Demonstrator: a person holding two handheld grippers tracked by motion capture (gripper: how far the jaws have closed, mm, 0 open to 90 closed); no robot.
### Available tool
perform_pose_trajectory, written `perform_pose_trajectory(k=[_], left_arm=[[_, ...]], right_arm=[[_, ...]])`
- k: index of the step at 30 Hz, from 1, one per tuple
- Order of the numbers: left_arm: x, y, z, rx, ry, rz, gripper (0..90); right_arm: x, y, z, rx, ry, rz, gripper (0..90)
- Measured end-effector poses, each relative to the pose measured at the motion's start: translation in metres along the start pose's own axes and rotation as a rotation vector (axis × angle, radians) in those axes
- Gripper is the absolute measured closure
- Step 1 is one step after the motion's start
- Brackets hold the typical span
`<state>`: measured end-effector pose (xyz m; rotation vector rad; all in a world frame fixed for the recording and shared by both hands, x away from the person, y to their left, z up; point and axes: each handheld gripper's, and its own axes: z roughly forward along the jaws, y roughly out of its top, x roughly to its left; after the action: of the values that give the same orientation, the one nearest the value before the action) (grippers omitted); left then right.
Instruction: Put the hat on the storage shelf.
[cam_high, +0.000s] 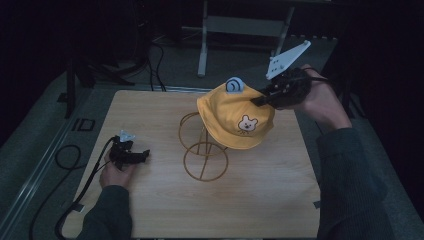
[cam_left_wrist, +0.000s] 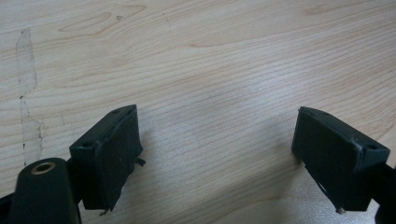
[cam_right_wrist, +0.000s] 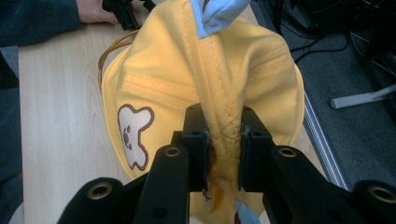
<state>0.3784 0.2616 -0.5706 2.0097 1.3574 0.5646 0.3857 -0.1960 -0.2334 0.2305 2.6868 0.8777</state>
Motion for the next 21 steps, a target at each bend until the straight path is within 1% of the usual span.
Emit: perform_pose_trajectory(k=[14, 15, 19, 21], left_arm=[[0.0, 0.0, 0.0, 0.0, 0.0, -0.001, 15.4], [0.0, 0.0, 0.0, 0.0, 0.0, 0.0, 15.4], [0.0, 0.0, 0.0, 0.0, 0.0, 0.0, 15.3], [0.0, 0.0, 0.0, 0.0, 0.0, 0.0, 15.4]], right_arm=[[0.003, 0.025, 0.01, 0.021, 0.011, -0.028, 76.7], [0.003, 0.029, 0.013, 0.02, 0.015, -0.032, 76.7], [0.004, 0.034, 0.017, 0.028, 0.018, -0.033, 76.7], [0.005, 0.039, 0.02, 0.031, 0.023, -0.044, 76.7]])
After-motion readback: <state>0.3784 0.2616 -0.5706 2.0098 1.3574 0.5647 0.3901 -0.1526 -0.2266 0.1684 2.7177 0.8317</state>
